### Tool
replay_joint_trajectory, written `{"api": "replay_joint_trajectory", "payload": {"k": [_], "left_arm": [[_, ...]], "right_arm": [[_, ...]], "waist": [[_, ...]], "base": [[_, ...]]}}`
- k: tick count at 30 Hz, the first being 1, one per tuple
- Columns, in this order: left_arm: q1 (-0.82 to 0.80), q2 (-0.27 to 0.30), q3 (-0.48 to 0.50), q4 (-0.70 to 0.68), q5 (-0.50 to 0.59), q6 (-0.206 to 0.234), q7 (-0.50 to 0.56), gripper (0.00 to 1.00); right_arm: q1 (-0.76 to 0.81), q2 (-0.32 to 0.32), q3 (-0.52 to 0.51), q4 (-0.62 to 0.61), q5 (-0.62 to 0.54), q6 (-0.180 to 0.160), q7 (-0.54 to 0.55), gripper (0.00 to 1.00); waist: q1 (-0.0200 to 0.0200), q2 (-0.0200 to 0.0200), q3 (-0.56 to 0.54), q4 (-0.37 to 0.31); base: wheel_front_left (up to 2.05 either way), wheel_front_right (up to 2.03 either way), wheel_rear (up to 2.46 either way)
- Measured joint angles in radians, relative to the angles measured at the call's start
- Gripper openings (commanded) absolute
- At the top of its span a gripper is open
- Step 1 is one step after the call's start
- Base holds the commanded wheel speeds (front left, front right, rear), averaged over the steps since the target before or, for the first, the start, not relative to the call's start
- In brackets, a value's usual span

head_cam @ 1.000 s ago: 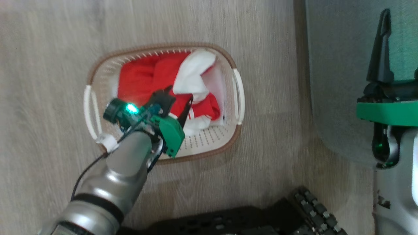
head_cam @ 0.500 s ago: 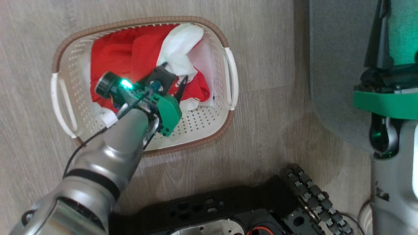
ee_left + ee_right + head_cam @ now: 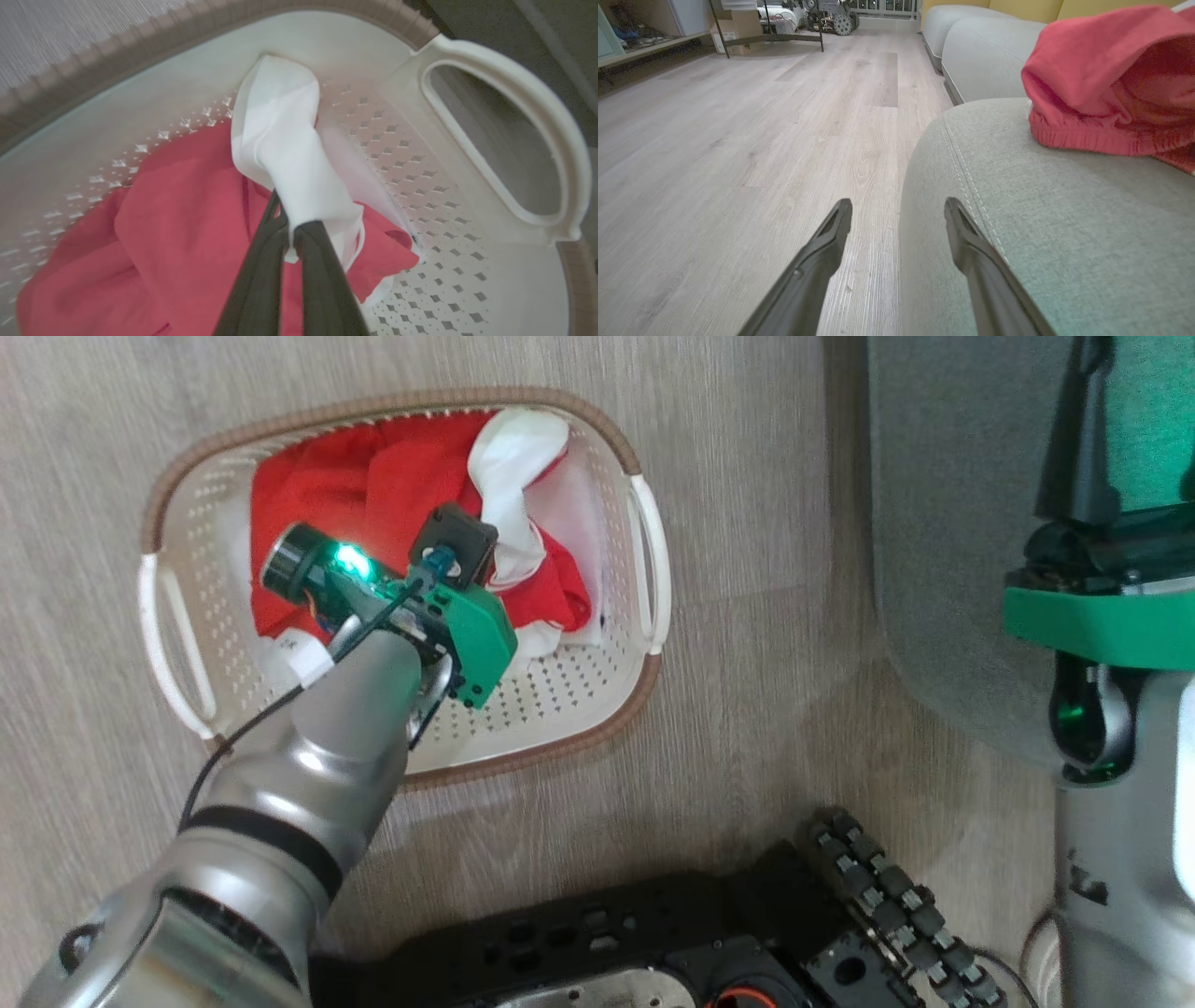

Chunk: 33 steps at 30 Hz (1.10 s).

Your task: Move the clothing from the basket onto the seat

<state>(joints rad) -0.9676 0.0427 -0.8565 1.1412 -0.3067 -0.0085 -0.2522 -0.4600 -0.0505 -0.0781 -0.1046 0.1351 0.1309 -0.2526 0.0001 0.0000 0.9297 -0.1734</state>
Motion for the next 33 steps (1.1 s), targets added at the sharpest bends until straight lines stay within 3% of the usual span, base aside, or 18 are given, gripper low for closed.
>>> {"api": "replay_joint_trajectory", "payload": {"k": [12,22,33], "left_arm": [[0.170,0.021,0.105,-0.195,-0.035,0.000,0.000,0.00],[0.365,0.046,0.188,-0.332,-0.039,-0.025,0.000,0.00],[0.413,0.061,0.228,-0.373,-0.041,-0.035,0.000,0.00]], "right_arm": [[0.024,0.000,0.017,0.110,-0.005,0.000,0.000,1.00],[0.160,0.000,0.020,0.256,-0.031,0.000,0.000,1.00],[0.323,0.000,0.041,0.368,-0.038,0.000,0.000,1.00]], "waist": [[0.0000,0.0000,-0.202,0.022],[-0.0001,0.0001,-0.481,0.051],[-0.0001,0.0001,-0.784,0.081]], "base": [[0.00,0.00,0.00],[0.00,0.00,0.00],[0.00,0.00,0.00]]}}
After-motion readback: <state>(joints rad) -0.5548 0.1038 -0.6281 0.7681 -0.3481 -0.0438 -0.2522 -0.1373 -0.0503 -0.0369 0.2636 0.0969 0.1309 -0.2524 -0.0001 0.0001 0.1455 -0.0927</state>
